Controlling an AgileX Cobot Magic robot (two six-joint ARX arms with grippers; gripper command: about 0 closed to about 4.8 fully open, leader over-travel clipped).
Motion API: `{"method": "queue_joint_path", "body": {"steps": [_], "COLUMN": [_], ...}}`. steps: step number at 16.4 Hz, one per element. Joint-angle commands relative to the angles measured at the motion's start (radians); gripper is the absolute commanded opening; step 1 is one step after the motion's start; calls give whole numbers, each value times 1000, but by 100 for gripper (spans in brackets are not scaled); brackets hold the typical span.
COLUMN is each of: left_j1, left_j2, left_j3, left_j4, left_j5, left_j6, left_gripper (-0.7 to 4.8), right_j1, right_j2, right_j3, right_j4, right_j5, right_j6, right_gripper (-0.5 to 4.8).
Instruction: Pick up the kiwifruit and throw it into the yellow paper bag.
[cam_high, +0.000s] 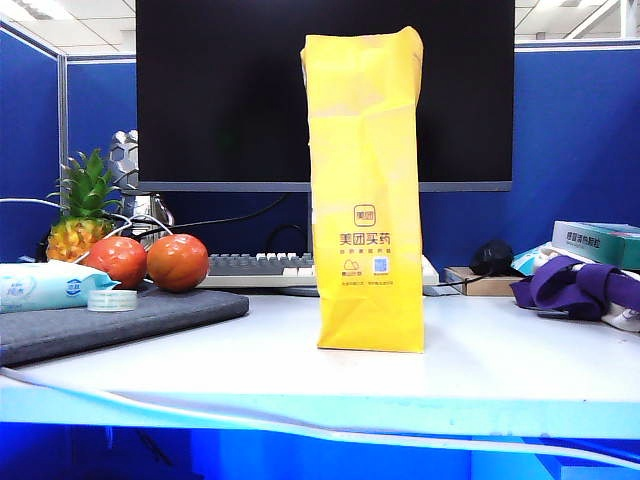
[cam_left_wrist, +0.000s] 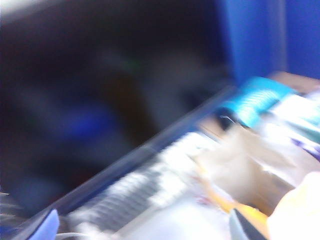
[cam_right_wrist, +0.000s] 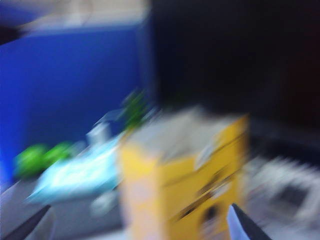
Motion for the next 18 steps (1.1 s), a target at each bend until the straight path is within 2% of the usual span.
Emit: {"method": "queue_joint_path", "body": {"steps": [1, 2, 4, 5, 6, 7, 9, 10, 11, 12, 13, 15, 16, 17, 18], "left_j1": [-1, -1, -1, -1, -2, -2, -2, -2, -2, -2, -2, -2, -2, -2, -2], "left_j2": [-314, -417, -620, -703, -777, -839, -937, -959, -969, -969, -968, -968, -967, -962, -961], "left_j3": [-88, -139, -294, -372, -452, -529, -664, -708, -737, -802, -841, -898, -916, -926, -927], "left_j4": [-5, -5, -15, -51, -79, -100, -135, -156, -177, -183, -172, -166, -156, -148, -147], "left_j5": [-140, -169, -386, -416, -414, -415, -436, -437, -436, -434, -431, -421, -385, -341, -336], "left_j6": [58, 26, 29, 26, -17, -59, -113, -174, -220, -257, -255, -252, -246, -206, -207], "left_gripper": [479, 479, 462, 457, 453, 425, 391, 388, 372, 329, 315, 215, 171, 112, 112], "right_j1": [-65, -81, -108, -109, -109, -108, -107, -106, -106, -106, -106, -106, -106, -106, -106], "right_j2": [-184, -233, -332, -369, -397, -412, -431, -443, -452, -481, -500, -534, -545, -546, -545], "right_j3": [5, 5, 5, 3, 3, -1, -47, -69, -104, -188, -239, -346, -398, -462, -504], "right_j4": [9, -5, -58, -104, -180, -255, -363, -390, -391, -349, -298, -187, -146, -133, -133], "right_j5": [58, 83, 108, 117, 135, 134, 134, 122, 114, 115, 116, 142, 144, 162, 165], "right_j6": [0, 0, -1, -20, -59, -76, -57, -42, -20, 28, 70, 149, 161, 161, 161], "right_gripper": [479, 479, 479, 479, 479, 479, 478, 478, 455, 354, 334, 260, 237, 228, 192]}}
